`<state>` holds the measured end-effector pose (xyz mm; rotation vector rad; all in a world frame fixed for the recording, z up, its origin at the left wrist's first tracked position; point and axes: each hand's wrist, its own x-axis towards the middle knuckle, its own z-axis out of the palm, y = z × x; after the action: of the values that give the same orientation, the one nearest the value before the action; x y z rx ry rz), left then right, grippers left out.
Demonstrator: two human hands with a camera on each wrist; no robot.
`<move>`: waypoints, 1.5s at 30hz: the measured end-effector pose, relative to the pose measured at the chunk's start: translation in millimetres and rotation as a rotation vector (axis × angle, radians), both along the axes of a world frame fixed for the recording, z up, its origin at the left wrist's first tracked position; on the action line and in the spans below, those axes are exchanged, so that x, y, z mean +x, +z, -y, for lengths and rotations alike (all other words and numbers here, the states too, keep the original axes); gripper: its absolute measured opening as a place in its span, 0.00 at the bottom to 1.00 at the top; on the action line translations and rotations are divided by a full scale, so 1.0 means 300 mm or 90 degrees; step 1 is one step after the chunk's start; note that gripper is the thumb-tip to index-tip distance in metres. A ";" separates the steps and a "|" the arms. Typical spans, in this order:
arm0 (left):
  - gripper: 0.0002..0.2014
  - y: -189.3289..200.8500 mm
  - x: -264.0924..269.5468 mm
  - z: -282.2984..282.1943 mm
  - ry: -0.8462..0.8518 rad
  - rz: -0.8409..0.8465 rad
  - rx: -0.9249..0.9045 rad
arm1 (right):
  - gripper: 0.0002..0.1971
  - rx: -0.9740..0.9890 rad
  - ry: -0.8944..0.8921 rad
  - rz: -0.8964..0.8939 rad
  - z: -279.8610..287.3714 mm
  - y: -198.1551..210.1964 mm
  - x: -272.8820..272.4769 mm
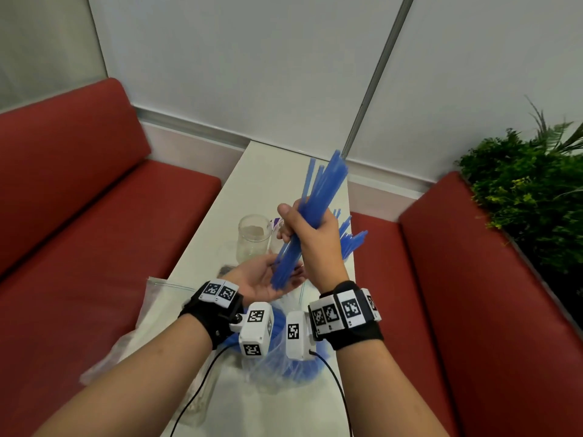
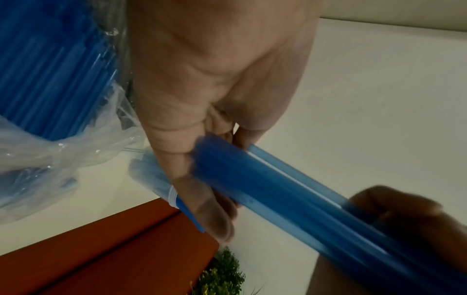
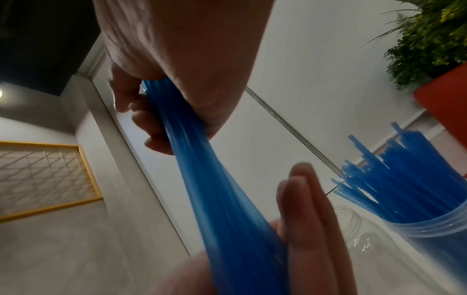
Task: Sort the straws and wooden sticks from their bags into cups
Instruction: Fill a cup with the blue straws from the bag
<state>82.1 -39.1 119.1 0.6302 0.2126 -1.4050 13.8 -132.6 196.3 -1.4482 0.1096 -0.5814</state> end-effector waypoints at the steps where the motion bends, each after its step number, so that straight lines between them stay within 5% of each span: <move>1: 0.14 -0.004 -0.004 0.001 0.000 -0.010 0.004 | 0.12 0.000 -0.005 0.002 0.007 0.001 -0.004; 17: 0.14 -0.007 -0.037 0.056 -0.039 -0.071 0.061 | 0.14 0.024 -0.019 -0.055 0.055 -0.067 -0.040; 23: 0.09 -0.063 -0.030 0.077 -0.041 -0.053 0.125 | 0.14 0.043 -0.004 -0.089 0.064 -0.128 -0.043; 32: 0.12 -0.172 0.025 0.106 0.038 0.056 0.194 | 0.19 0.123 0.004 -0.034 0.197 -0.018 0.057; 35: 0.14 -0.181 0.075 0.137 0.069 0.196 0.237 | 0.17 0.095 -0.071 0.022 0.310 0.095 0.107; 37: 0.15 -0.199 0.114 0.132 0.027 0.397 0.330 | 0.17 0.039 -0.163 0.074 0.418 0.190 0.134; 41: 0.09 -0.258 0.161 0.088 -0.296 0.977 0.518 | 0.18 -0.066 -0.305 0.121 0.604 0.263 0.183; 45: 0.18 -0.294 0.131 0.095 -0.647 1.130 0.507 | 0.19 -0.128 -0.407 0.037 0.707 0.139 0.244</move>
<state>121.5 -67.6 30.8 2.6201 -1.1691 -1.0624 86.8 -344.6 238.1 -1.5859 0.4919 -1.1802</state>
